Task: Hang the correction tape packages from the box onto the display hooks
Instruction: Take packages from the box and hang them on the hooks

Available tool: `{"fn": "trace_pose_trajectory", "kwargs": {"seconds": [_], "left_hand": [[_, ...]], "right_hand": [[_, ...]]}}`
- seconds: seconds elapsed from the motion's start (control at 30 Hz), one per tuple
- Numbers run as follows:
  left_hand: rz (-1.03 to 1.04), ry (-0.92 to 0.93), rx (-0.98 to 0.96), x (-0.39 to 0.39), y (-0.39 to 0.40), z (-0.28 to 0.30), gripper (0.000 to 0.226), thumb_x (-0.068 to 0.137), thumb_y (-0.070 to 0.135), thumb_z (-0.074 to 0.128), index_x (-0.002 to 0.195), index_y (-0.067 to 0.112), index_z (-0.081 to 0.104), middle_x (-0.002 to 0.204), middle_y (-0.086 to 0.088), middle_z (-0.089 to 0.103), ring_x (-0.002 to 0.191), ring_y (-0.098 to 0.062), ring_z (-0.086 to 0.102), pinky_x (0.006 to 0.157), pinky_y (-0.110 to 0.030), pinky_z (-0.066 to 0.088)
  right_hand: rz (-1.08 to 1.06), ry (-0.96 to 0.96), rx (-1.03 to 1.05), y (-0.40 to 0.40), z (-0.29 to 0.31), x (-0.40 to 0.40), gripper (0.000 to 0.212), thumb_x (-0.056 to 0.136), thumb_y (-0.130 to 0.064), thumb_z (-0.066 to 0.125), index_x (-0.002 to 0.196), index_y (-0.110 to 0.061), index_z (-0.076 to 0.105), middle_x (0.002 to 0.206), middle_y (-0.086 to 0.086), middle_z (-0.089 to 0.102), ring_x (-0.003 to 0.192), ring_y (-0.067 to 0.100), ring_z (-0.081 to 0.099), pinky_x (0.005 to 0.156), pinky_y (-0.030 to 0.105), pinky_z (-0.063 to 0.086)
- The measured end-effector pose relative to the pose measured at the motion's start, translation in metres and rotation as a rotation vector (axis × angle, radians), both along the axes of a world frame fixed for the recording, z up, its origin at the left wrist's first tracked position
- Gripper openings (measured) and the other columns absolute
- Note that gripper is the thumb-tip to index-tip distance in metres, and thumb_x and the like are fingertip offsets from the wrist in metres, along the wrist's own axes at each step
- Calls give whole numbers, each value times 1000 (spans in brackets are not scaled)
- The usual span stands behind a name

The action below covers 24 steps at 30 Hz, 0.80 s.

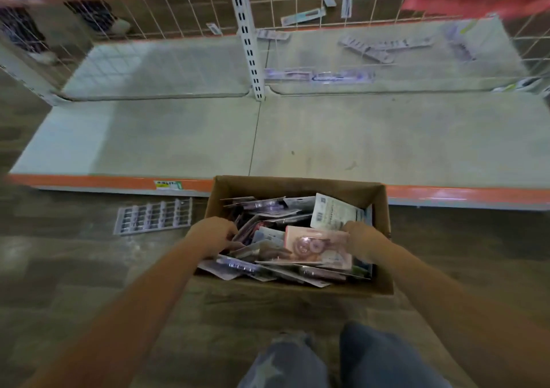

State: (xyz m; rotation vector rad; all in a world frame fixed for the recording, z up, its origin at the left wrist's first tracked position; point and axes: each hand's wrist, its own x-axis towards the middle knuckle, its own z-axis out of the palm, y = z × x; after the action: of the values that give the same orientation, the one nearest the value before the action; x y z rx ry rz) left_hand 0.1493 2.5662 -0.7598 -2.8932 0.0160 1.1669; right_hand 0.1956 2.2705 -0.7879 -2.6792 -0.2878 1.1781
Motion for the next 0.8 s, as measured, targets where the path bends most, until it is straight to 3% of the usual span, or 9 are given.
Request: {"fn": "trace_pose_trajectory", "kwargs": {"seconds": [0.07,0.13,0.23,0.4,0.5,0.63,0.7,0.8], "left_hand": [[-79,51,27,5,3,-14,35,94,46,50,113,21,65,106,0,64,97,-16,59,86,-30,49],[-127,91,42,9,3,-24,31,96,41,49,116,24,64,110,1,63,97,-13,57,85,-25,46],[-153,114,74,14,2,-37,30,97,38,48,114,21,65,104,1,64,87,-9,54,84,-24,45],[-165,78,84,20,-1,-39,36,98,41,44,103,15,68,87,1,59,79,-10,53,79,-24,45],[-135,-18,-65,24,0,-31,34,98,44,44,87,19,65,75,7,56,69,-7,51,70,-19,43],[2,-199,-356,34,-4,-18,15,94,33,55,83,25,61,73,13,55,68,1,49,61,-11,34],[196,-306,-536,39,-9,-15,10,93,29,58,87,24,64,78,11,60,75,-2,53,64,-14,36],[542,-392,-775,48,-17,-19,6,90,23,64,94,21,68,94,1,68,89,-16,63,74,-23,49]], "right_hand": [[15,-2,-1,-1,-22,4,35,99,-27,42,127,-6,49,129,10,51,112,25,52,94,31,42],[8,-8,11,-2,-39,7,34,98,-29,46,124,-7,51,125,10,54,100,20,52,85,27,43],[-104,-49,55,-2,-59,13,37,94,-36,51,119,-8,47,117,9,53,93,18,52,77,25,42],[-51,-79,4,-2,-67,9,56,92,-41,54,134,-8,37,138,14,36,115,24,51,95,32,44],[-29,-87,-3,-6,-68,10,37,91,-30,57,123,-15,48,125,7,55,105,20,56,86,28,46],[-7,-36,17,-11,-52,15,25,89,-19,61,113,-14,60,114,5,62,95,16,57,79,23,45],[-98,-13,125,-12,-43,21,26,88,-18,64,113,-14,60,112,4,62,97,17,58,79,24,47],[-424,68,478,-14,-25,34,19,86,-15,67,104,-12,60,103,5,62,88,18,59,71,26,50]]}}
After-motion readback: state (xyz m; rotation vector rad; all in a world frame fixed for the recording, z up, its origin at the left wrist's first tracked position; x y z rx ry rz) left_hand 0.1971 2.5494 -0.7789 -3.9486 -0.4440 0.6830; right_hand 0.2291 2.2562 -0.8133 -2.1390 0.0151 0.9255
